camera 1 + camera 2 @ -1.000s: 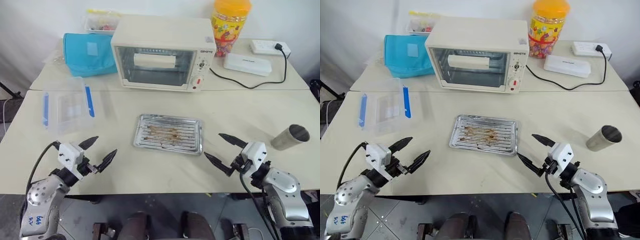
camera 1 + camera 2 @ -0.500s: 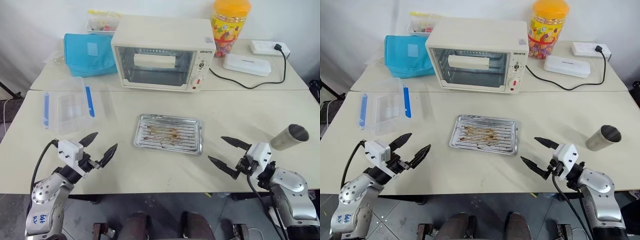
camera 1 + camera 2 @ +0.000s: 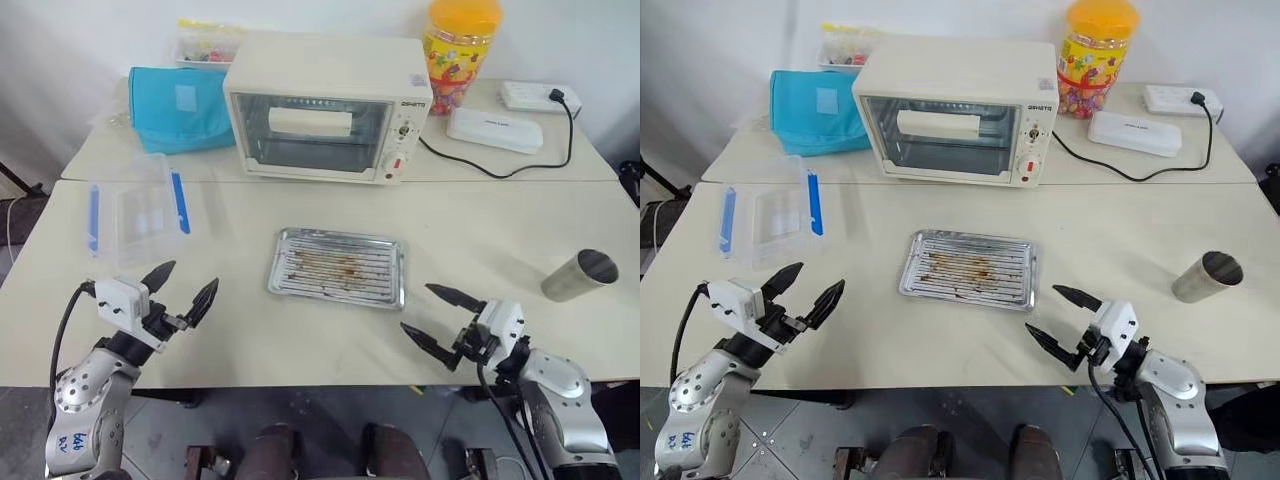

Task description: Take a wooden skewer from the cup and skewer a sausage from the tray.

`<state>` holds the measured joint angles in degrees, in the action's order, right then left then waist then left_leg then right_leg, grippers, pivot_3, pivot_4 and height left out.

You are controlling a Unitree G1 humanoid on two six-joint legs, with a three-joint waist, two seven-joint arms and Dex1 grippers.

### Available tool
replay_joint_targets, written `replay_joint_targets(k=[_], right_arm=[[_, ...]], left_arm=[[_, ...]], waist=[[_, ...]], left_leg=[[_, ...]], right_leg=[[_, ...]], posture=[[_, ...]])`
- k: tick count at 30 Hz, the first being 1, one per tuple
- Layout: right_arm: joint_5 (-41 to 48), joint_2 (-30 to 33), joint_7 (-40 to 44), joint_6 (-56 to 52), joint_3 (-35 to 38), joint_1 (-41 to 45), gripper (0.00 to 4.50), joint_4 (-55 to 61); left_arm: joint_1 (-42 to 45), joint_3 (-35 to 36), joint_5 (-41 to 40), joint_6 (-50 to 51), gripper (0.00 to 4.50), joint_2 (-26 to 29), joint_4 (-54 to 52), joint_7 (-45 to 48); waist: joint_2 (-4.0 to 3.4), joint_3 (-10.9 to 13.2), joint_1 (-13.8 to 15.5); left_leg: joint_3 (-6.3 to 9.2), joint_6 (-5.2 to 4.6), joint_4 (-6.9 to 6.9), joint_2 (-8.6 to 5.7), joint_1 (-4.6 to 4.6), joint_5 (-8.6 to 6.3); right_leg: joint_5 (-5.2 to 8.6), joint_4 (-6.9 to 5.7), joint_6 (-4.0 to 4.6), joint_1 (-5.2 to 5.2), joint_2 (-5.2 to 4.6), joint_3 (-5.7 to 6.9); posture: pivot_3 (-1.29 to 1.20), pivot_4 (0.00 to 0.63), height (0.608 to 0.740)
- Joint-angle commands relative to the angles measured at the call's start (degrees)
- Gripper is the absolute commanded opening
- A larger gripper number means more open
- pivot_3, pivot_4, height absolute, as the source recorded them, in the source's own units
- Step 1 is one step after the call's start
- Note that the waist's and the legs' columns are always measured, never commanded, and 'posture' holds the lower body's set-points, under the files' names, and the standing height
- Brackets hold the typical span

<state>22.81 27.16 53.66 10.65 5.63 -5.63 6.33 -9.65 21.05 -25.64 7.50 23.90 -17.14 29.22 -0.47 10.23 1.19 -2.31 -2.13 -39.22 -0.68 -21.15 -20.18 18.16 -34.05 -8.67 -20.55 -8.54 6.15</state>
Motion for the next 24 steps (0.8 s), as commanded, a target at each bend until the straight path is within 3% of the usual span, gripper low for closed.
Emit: replay_joint_targets(k=[1, 14, 24], right_arm=[[0.4, -0.6, -0.9, -0.2, -0.5, -1.3, 4.5, 2.1], [-1.8, -1.1, -1.2, 3.2, -0.4, 3.8, 4.5, -6.0], [-1.8, -0.6, -1.1, 6.3, 1.6, 1.2, 4.5, -9.0]], left_arm=[[-1.4, 1.8, -0.1, -1.4, 4.49, 0.9, -2.1, 0.5], [0.8, -2.9, 3.5, -4.4, 4.49, -2.0, 0.9, -0.3], [-0.5, -1.6, 3.6, -7.2, 4.49, -3.6, 2.6, -1.6]], waist=[[0.0, 0.0, 0.0], [0.03, 0.0, 0.1], [0.05, 0.0, 0.1]], left_leg=[[0.0, 0.0, 0.0, 0.0, 0.0, 0.0], [-0.02, 0.0, -0.01, -0.02, 0.01, 0.0], [-0.03, 0.0, -0.01, -0.02, 0.0, 0.0]], right_leg=[[0.0, 0.0, 0.0, 0.0, 0.0, 0.0], [0.0, 0.0, 0.0, 0.01, -0.01, -0.01], [0.0, 0.01, 0.0, 0.01, -0.01, 0.0]], posture=[[0.0, 0.15, 0.74], [0.0, 0.15, 0.74], [0.0, 0.15, 0.74]])
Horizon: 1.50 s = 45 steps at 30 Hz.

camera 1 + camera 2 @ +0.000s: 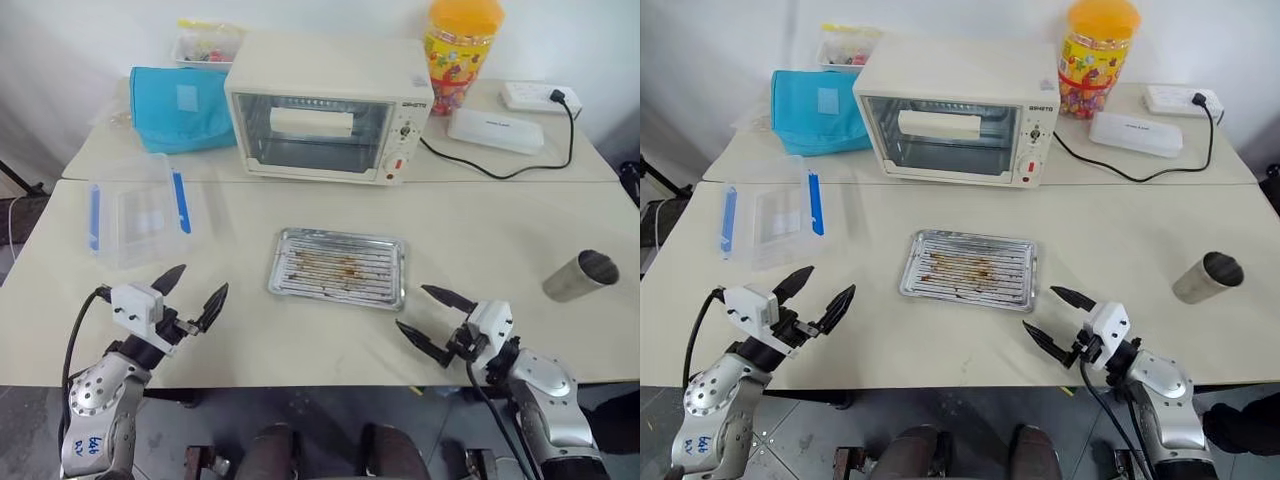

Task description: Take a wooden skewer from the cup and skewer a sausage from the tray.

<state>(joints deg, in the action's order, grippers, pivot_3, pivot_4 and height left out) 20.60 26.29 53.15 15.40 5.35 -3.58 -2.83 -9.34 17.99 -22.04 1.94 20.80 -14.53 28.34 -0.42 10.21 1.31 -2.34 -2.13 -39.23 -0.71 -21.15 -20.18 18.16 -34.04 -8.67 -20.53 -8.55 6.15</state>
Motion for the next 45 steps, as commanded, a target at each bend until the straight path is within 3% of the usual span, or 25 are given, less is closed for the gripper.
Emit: replay_joint_targets(k=[1, 9, 13, 25, 45], right_arm=[[0.6, 0.2, -0.7, 1.5, 1.9, -0.9, 4.5, 0.2], [0.7, 0.7, -0.7, 1.5, 2.2, -0.6, 4.5, 0.3], [0.4, -1.0, -5.8, 1.0, 4.5, -0.9, 4.5, 0.5], [-0.4, -3.3, -7.7, 0.7, 1.5, -4.2, 4.5, 3.3], [-2.8, -5.4, -11.6, 2.3, 1.5, -0.2, 4.5, 0.8]], left_arm=[[-0.8, 1.5, -0.2, -1.7, 4.49, -0.6, 0.0, -0.8], [-1.7, 1.4, -0.6, -1.5, 4.49, -1.1, -0.5, -1.3], [-3.4, 0.9, -0.6, -0.9, 4.49, -2.2, -3.3, -2.8], [-8.3, 0.2, 0.0, -0.2, 4.49, -3.6, -8.3, -4.5], [-5.4, 0.4, 0.2, -0.8, 4.49, -4.6, -7.1, -7.3]], waist=[[0.0, 0.0, 0.0], [0.01, 0.0, 0.0], [0.02, 0.0, 0.0], [0.04, 0.0, 0.0], [0.06, 0.0, -0.1]], left_leg=[[0.0, 0.0, 0.0, 0.0, 0.0, 0.0], [-0.01, 0.0, 0.0, 0.0, 0.01, 0.0], [-0.01, 0.0, 0.0, 0.01, 0.01, 0.0], [-0.02, 0.0, 0.0, 0.02, 0.0, 0.0], [-0.02, 0.0, 0.0, 0.02, 0.01, 0.0]], right_leg=[[0.0, 0.0, 0.0, 0.0, 0.0, 0.0], [0.0, 0.0, 0.0, 0.01, -0.01, -0.01], [0.0, 0.0, 0.0, 0.0, -0.01, 0.0], [0.0, 0.03, 0.0, 0.01, 0.0, -0.03], [0.0, 0.0, 0.0, -0.01, 0.01, -0.02]], posture=[[0.0, 0.15, 0.74], [0.0, 0.15, 0.74], [0.0, 0.15, 0.74], [0.0, 0.15, 0.74], [0.0, 0.15, 0.74]])
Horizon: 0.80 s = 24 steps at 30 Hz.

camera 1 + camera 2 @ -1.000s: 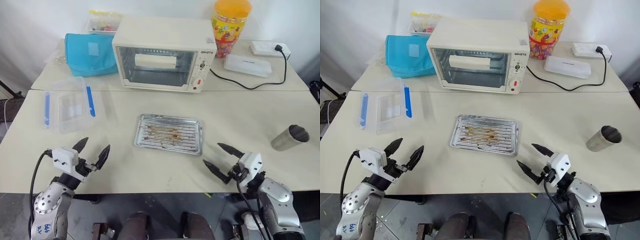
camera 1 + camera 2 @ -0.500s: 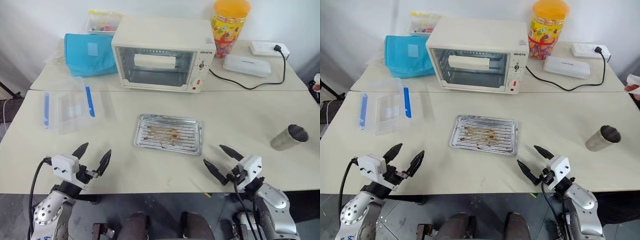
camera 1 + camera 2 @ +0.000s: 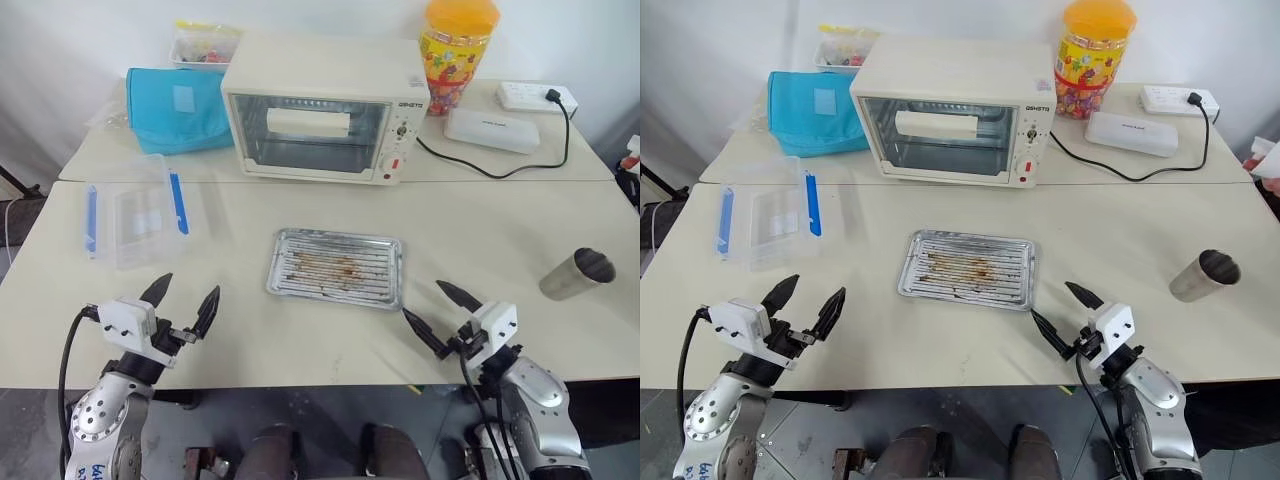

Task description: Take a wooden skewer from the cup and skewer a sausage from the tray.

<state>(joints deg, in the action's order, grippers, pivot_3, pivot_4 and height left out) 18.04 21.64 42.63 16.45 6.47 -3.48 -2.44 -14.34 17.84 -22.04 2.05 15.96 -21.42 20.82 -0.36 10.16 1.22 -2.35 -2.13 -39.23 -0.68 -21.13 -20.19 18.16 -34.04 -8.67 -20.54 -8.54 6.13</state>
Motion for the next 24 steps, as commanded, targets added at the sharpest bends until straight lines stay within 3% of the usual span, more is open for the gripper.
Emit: replay_joint_targets(k=[1, 16, 24], right_arm=[[-0.4, -1.0, -1.5, 1.3, 0.3, -0.1, 4.5, 0.4], [-2.4, -2.2, -5.1, 2.1, 0.4, -2.5, 4.5, 2.4], [-1.7, -0.1, -4.6, -0.7, 0.8, -4.3, 4.5, 5.7]], left_arm=[[-0.1, 0.4, 0.1, -0.8, 4.49, 0.6, 0.3, 0.6], [3.4, 0.8, -0.3, -2.3, 4.49, -0.1, 3.8, 0.6], [0.2, 0.4, -0.2, -2.7, 4.49, -1.5, 2.4, -0.1]], waist=[[0.0, 0.0, 0.0], [0.03, 0.0, 0.0], [0.03, 0.0, 0.0]], left_leg=[[0.0, 0.0, 0.0, 0.0, 0.0, 0.0], [0.0, 0.0, 0.0, -0.01, 0.0, 0.0], [-0.01, 0.0, 0.0, -0.01, -0.01, 0.0]], right_leg=[[0.0, 0.0, 0.0, 0.0, 0.0, 0.0], [0.0, -0.01, 0.0, 0.0, 0.0, 0.0], [0.0, 0.0, 0.0, 0.0, 0.0, 0.0]], posture=[[0.0, 0.15, 0.74], [0.0, 0.15, 0.74], [0.0, 0.15, 0.74]])
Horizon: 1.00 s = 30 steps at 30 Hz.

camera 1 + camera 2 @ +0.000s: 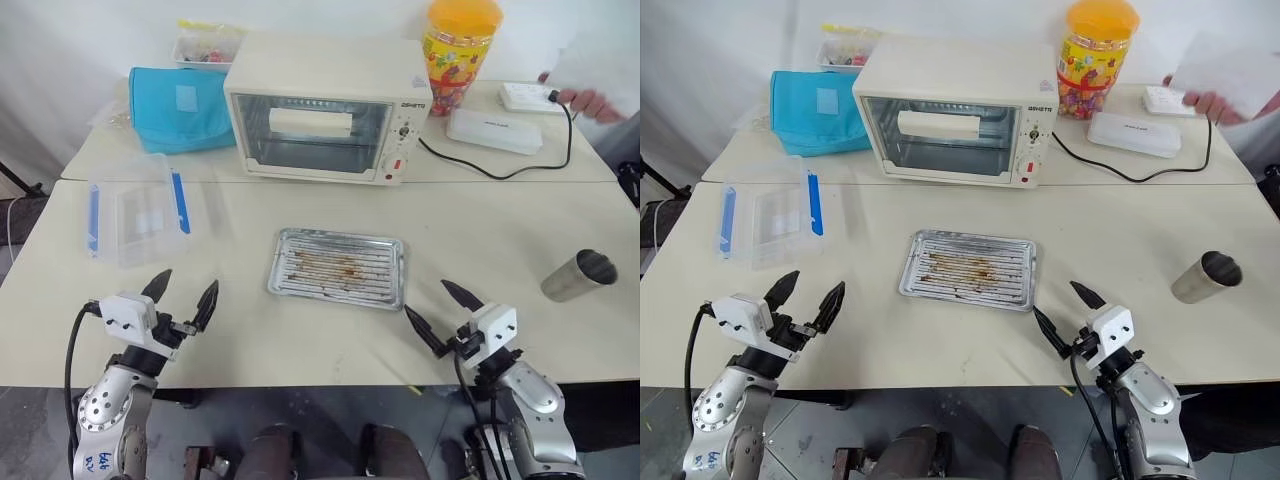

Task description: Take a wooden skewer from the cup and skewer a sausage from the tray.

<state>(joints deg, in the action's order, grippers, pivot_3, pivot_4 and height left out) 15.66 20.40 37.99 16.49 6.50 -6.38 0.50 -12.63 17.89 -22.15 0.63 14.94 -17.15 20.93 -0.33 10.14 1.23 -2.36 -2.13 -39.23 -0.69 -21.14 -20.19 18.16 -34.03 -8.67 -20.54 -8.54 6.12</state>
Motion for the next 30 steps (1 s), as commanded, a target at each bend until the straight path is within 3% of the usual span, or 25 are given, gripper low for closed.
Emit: replay_joint_targets(k=[1, 14, 30], right_arm=[[0.9, 1.4, 0.1, -1.2, 1.0, -1.8, 4.5, 3.4], [3.3, 5.7, 0.4, -6.6, 3.1, -7.6, 4.5, 11.8], [2.1, 4.5, -1.0, -7.9, 2.2, -7.1, 4.5, 13.9]], left_arm=[[-1.8, 0.3, 0.1, -1.3, 4.49, -0.7, -2.3, -0.3], [-3.7, -2.2, 0.9, -0.3, 4.49, -1.8, -4.2, -1.4], [-0.6, -2.1, 1.1, -0.4, 4.49, -0.2, -1.8, -0.8]], waist=[[0.0, 0.0, 0.1], [0.0, 0.0, 0.1], [0.0, 0.0, 0.1]], left_leg=[[0.0, 0.0, 0.0, 0.0, 0.0, 0.0], [-0.01, -0.02, 0.0, 0.0, -0.01, -0.01], [-0.02, -0.02, 0.0, 0.0, -0.01, -0.02]], right_leg=[[0.0, 0.0, 0.0, 0.0, 0.0, 0.0], [0.0, 0.04, 0.0, 0.01, -0.01, -0.01], [0.0, 0.03, 0.0, 0.0, 0.0, -0.01]], posture=[[0.0, 0.15, 0.74], [0.0, 0.15, 0.74], [0.0, 0.15, 0.74]])
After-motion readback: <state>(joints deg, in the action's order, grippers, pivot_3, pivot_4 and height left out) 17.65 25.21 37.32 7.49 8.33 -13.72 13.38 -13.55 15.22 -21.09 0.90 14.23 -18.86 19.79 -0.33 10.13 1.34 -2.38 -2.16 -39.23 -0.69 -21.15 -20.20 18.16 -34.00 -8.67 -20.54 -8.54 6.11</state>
